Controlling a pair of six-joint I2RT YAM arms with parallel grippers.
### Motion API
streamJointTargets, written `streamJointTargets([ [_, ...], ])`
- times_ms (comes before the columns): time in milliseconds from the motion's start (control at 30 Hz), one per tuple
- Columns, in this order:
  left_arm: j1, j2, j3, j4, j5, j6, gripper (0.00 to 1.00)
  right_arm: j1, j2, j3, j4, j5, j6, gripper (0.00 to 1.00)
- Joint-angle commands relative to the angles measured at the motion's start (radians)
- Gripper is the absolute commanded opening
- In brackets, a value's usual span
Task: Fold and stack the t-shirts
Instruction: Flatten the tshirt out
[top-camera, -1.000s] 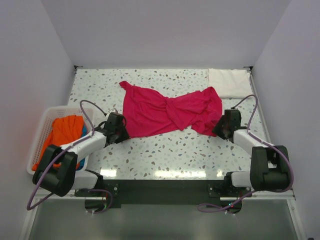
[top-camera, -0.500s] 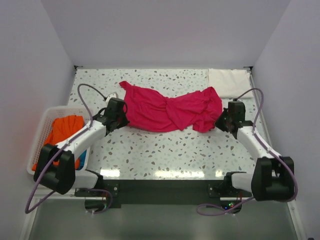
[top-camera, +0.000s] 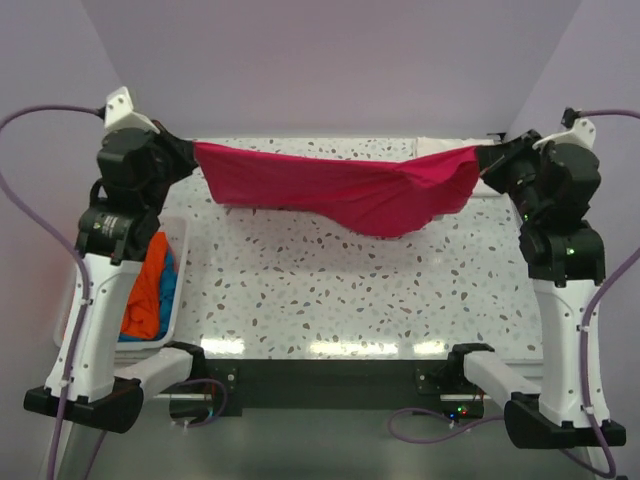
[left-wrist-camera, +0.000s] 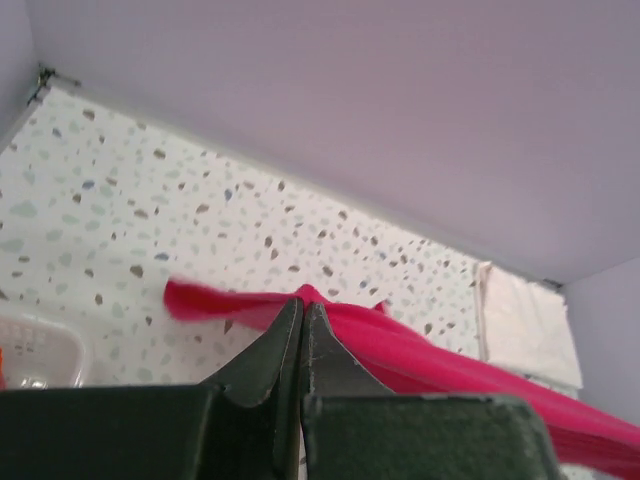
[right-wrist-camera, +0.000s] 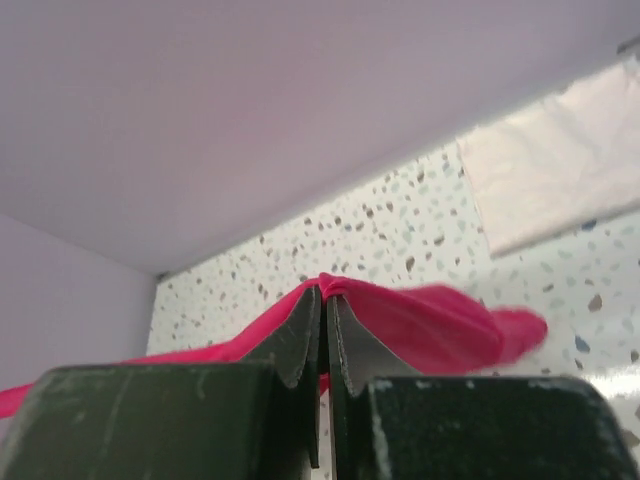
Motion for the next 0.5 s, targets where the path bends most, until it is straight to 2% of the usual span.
streamJointTargets([
  [0,0.004,-0.019,0.2,-0.081,-0.017,0.052,0.0,-0.007,0.009,0.193,-0.102,0.054,-0.038,0.0],
  [133,0.004,-0.005,0.391,-0.109,-0.016,0.052,0.0,-0.007,0.03,0.4,-0.118,0.029,-0.083,0.0],
  [233,0.004,0.017,0.458,-0.11,-0.018,0.053,0.0,-0.008,0.067,0.514,-0.141,0.018,-0.121,0.0],
  [367,0.004,0.059,0.496,-0.096,-0.01,0.052,0.0,-0.008,0.099,0.554,-0.086,-0.006,-0.143,0.0],
  [467,0.004,0.109,0.47,-0.046,-0.001,0.047,0.0,-0.007,0.151,0.542,-0.029,-0.061,-0.143,0.0],
])
